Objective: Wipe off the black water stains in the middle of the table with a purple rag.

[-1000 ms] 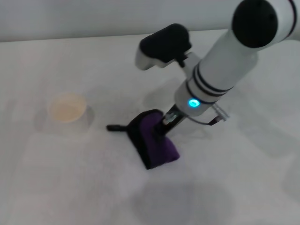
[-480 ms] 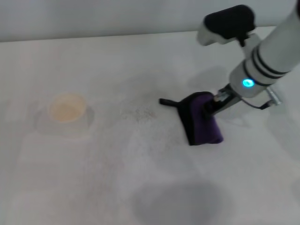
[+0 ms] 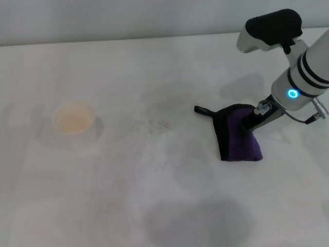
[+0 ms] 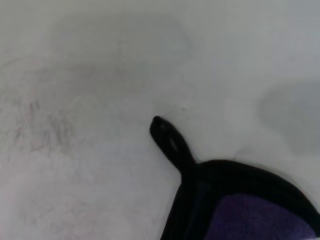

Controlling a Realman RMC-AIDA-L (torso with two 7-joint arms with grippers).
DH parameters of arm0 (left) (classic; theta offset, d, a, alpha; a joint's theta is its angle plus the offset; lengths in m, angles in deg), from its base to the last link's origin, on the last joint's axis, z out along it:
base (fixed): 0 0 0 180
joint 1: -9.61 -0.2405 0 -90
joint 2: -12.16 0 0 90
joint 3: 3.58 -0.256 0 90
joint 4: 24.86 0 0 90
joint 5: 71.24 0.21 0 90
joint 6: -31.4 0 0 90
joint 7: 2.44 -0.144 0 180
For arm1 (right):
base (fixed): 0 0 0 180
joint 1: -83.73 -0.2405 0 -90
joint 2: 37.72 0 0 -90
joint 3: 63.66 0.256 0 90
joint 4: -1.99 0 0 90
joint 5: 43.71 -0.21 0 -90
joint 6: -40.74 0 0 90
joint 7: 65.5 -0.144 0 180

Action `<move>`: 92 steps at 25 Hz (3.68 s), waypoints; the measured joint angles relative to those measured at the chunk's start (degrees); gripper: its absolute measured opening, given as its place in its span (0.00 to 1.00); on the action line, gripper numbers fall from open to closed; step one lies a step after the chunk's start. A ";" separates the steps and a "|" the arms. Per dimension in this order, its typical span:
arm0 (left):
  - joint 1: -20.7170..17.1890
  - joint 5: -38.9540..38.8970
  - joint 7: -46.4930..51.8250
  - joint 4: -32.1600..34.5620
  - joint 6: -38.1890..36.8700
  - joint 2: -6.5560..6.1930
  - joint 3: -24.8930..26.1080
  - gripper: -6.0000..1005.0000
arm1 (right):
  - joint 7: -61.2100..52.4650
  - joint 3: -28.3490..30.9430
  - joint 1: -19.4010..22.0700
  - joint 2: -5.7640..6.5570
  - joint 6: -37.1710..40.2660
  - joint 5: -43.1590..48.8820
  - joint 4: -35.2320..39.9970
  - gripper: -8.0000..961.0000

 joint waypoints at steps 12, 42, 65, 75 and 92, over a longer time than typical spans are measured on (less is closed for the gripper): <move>0.77 0.00 0.00 -0.17 -0.60 -0.26 0.00 0.88 | 3.28 2.43 0.08 -0.01 -1.61 -3.27 0.25 0.11; 1.08 -0.87 0.00 -0.53 -3.18 0.93 0.09 0.88 | 80.63 51.24 17.81 4.23 7.11 -58.72 15.45 0.42; 3.77 -17.15 0.00 -12.87 6.87 1.47 -0.69 0.88 | 144.58 51.55 25.54 0.35 8.06 -102.28 40.26 0.47; 3.60 -9.43 0.00 -13.35 9.81 1.39 -1.44 0.88 | 150.21 51.53 24.87 0.32 9.50 -106.52 42.01 0.69; 6.06 -9.40 0.00 -12.80 10.17 1.19 -1.01 0.89 | 152.35 51.51 23.20 0.24 14.92 -109.02 42.65 0.91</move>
